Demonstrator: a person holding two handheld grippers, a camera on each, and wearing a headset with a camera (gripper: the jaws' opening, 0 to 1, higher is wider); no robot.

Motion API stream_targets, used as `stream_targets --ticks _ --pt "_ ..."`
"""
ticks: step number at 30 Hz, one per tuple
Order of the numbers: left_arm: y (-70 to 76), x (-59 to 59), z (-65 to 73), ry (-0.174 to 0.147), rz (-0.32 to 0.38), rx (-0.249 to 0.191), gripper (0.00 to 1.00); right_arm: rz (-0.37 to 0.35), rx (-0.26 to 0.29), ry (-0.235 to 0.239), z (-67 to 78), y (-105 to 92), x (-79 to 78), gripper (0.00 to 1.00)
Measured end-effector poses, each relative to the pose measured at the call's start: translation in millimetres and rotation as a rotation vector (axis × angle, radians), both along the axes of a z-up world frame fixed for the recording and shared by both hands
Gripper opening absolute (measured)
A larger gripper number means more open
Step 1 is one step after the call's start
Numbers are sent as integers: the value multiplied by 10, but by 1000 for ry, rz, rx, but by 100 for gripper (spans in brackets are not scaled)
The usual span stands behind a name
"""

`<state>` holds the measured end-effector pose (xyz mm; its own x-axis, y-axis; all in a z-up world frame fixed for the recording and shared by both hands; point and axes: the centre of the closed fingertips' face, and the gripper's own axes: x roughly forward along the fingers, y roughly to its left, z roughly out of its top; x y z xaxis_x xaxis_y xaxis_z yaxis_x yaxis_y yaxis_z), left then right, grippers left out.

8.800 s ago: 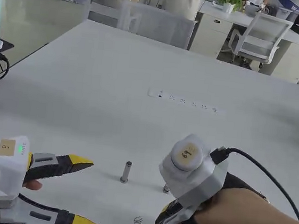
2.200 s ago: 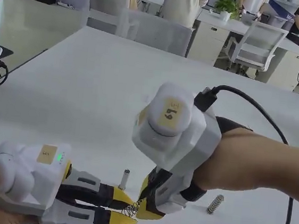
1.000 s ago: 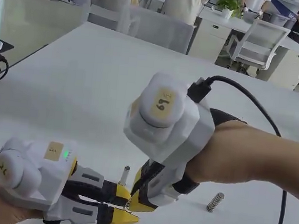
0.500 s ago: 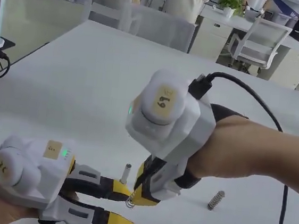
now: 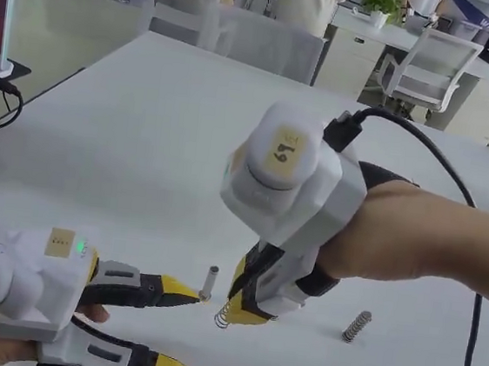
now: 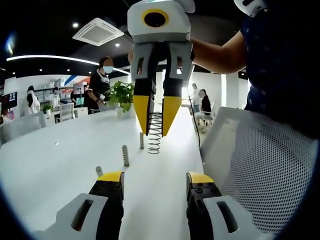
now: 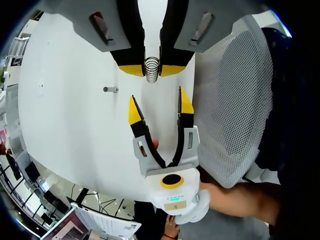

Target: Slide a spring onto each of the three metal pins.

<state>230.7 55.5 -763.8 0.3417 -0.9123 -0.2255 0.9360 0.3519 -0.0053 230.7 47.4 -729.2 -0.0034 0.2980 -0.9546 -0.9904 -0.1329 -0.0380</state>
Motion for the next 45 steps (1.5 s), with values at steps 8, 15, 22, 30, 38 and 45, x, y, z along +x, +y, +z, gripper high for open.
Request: stream_targets --ticks 8,15,22,30,38,45 --pt "127 32 -37 -1 63 0 56 -10 0 -3 22 -15 57 7" --pt "199 55 -66 -3 103 10 60 -19 3 -10 55 -32 134 7" --pt "278 63 -111 -7 135 36 63 -30 0 -31 79 -50 258 7" --pt "340 86 -138 -12 157 55 65 -39 -12 -39 99 -32 407 7" --pt "395 74 -235 -1 160 103 66 -50 -23 -46 120 14 633 7" --pt "452 109 -253 9 174 113 66 -45 -65 -46 -9 44 769 7"
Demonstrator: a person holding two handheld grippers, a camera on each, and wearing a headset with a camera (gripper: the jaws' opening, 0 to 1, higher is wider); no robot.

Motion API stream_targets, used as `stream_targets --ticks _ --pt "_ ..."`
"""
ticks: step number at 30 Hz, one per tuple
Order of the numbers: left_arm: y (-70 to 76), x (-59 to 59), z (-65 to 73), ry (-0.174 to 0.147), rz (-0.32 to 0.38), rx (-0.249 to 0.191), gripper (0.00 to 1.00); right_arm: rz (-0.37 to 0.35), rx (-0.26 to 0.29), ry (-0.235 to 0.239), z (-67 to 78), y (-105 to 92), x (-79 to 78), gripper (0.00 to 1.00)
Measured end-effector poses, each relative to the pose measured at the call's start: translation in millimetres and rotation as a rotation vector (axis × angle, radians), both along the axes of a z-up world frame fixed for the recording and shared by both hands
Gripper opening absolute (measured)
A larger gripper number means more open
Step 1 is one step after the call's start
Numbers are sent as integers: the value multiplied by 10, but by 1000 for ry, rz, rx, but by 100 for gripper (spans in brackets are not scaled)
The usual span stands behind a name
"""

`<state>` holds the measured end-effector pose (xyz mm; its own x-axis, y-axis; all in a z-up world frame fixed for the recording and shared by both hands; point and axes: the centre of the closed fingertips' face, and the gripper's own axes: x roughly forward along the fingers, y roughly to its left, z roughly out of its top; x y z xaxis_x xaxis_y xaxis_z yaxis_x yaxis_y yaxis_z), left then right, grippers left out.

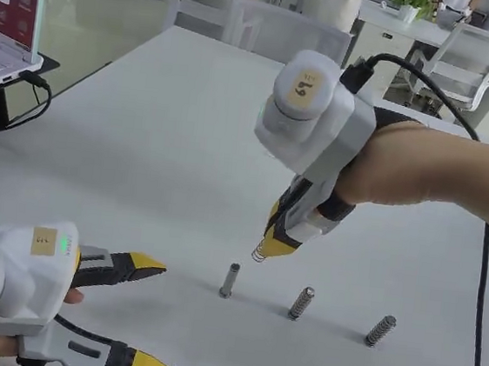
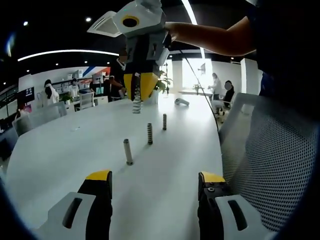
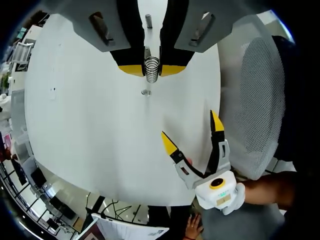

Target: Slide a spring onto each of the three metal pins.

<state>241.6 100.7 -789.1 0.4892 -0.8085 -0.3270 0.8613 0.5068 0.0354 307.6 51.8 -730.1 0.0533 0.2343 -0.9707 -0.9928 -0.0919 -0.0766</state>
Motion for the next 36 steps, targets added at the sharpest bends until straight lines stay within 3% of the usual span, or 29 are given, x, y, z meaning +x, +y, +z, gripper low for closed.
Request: stream_targets --ticks 11,18,30,36 --pt "21 -8 9 12 18 17 66 12 -26 33 -225 123 132 7" --pt "72 2 10 19 33 20 67 15 -44 53 -327 135 135 7" --pt "78 13 11 22 31 18 66 22 -60 68 -374 156 51 7" --pt "95 19 18 22 30 17 65 22 -74 71 -426 155 113 7"
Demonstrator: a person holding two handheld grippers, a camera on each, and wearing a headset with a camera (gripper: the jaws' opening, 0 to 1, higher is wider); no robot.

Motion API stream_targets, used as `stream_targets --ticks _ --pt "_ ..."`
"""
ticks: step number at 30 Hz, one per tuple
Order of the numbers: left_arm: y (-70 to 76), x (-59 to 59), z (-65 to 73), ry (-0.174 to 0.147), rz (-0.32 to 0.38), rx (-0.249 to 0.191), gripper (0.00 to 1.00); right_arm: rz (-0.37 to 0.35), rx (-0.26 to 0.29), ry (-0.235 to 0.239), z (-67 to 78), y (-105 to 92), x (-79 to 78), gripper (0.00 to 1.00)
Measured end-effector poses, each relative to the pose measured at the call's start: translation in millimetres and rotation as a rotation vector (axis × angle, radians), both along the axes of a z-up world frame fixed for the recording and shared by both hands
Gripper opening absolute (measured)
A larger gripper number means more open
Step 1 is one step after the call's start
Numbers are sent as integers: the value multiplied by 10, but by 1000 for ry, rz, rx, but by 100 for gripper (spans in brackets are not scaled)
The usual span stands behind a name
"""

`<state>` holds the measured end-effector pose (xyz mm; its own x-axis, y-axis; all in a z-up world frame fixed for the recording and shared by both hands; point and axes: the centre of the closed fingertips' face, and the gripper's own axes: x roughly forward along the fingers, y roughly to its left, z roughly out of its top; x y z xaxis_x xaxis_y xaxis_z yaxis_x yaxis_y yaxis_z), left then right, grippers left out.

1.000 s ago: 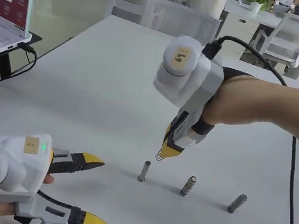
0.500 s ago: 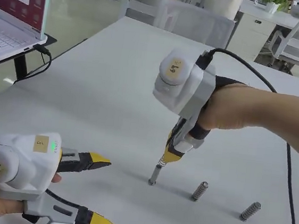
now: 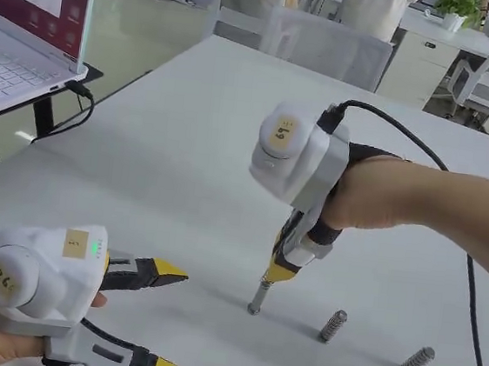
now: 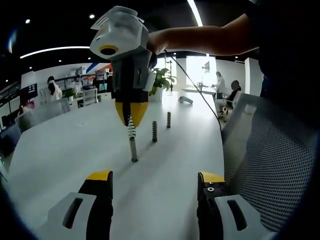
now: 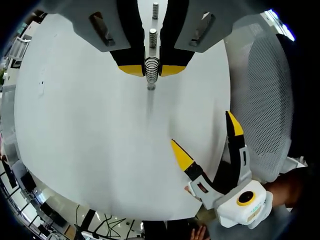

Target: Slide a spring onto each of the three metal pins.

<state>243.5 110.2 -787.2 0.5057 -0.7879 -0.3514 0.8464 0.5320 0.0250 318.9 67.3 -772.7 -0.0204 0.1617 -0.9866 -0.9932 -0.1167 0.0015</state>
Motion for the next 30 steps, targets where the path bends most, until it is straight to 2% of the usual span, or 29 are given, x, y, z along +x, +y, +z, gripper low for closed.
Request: stream_targets --ticks 6,13,20,30 --pt "-9 -10 8 2 -2 0 64 -1 -3 3 -18 15 -16 7" --pt "-4 -8 8 2 -1 -2 63 3 -18 4 -128 35 67 7" --pt "4 -11 5 6 1 -4 63 8 -41 10 -252 31 71 7" --pt "9 -14 -13 10 2 -6 62 0 -41 16 -408 26 77 8"
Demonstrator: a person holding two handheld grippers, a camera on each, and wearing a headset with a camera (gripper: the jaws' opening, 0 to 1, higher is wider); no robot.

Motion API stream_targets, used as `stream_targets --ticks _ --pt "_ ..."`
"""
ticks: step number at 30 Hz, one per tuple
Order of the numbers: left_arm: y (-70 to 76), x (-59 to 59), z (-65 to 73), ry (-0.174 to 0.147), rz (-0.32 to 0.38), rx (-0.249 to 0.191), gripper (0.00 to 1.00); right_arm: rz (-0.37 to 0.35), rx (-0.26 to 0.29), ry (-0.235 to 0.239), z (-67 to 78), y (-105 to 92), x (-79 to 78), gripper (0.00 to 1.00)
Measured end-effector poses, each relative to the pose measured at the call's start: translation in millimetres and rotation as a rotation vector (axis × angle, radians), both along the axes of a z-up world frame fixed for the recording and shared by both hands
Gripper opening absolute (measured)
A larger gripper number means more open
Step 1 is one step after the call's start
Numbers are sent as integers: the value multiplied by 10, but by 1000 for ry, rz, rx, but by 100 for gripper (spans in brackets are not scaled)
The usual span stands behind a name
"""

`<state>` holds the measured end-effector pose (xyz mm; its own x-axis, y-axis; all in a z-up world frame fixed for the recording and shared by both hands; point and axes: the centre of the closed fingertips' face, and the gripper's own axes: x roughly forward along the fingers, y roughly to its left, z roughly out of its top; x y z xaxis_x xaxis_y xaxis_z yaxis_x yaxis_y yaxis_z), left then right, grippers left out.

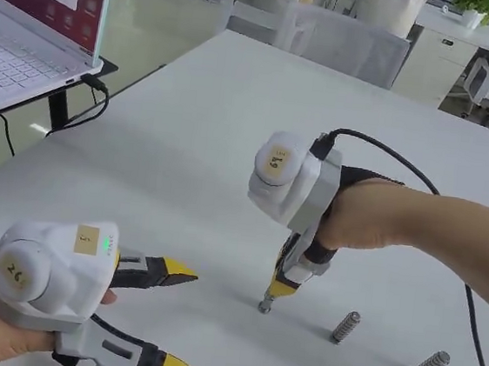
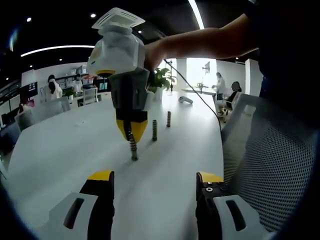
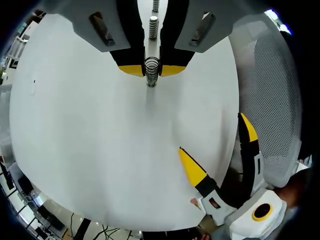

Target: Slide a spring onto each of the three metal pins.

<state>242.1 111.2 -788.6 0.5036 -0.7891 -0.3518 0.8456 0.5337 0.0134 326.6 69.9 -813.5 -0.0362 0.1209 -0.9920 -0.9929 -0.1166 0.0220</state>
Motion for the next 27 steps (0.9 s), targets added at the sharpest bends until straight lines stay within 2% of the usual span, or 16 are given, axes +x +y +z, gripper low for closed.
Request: stream_targets --ticks 19,27 --pt "5 28 -12 5 4 0 62 -7 -4 0 -204 15 -18 8" --pt "-12 47 -14 5 0 0 62 -16 10 8 -197 22 3 8"
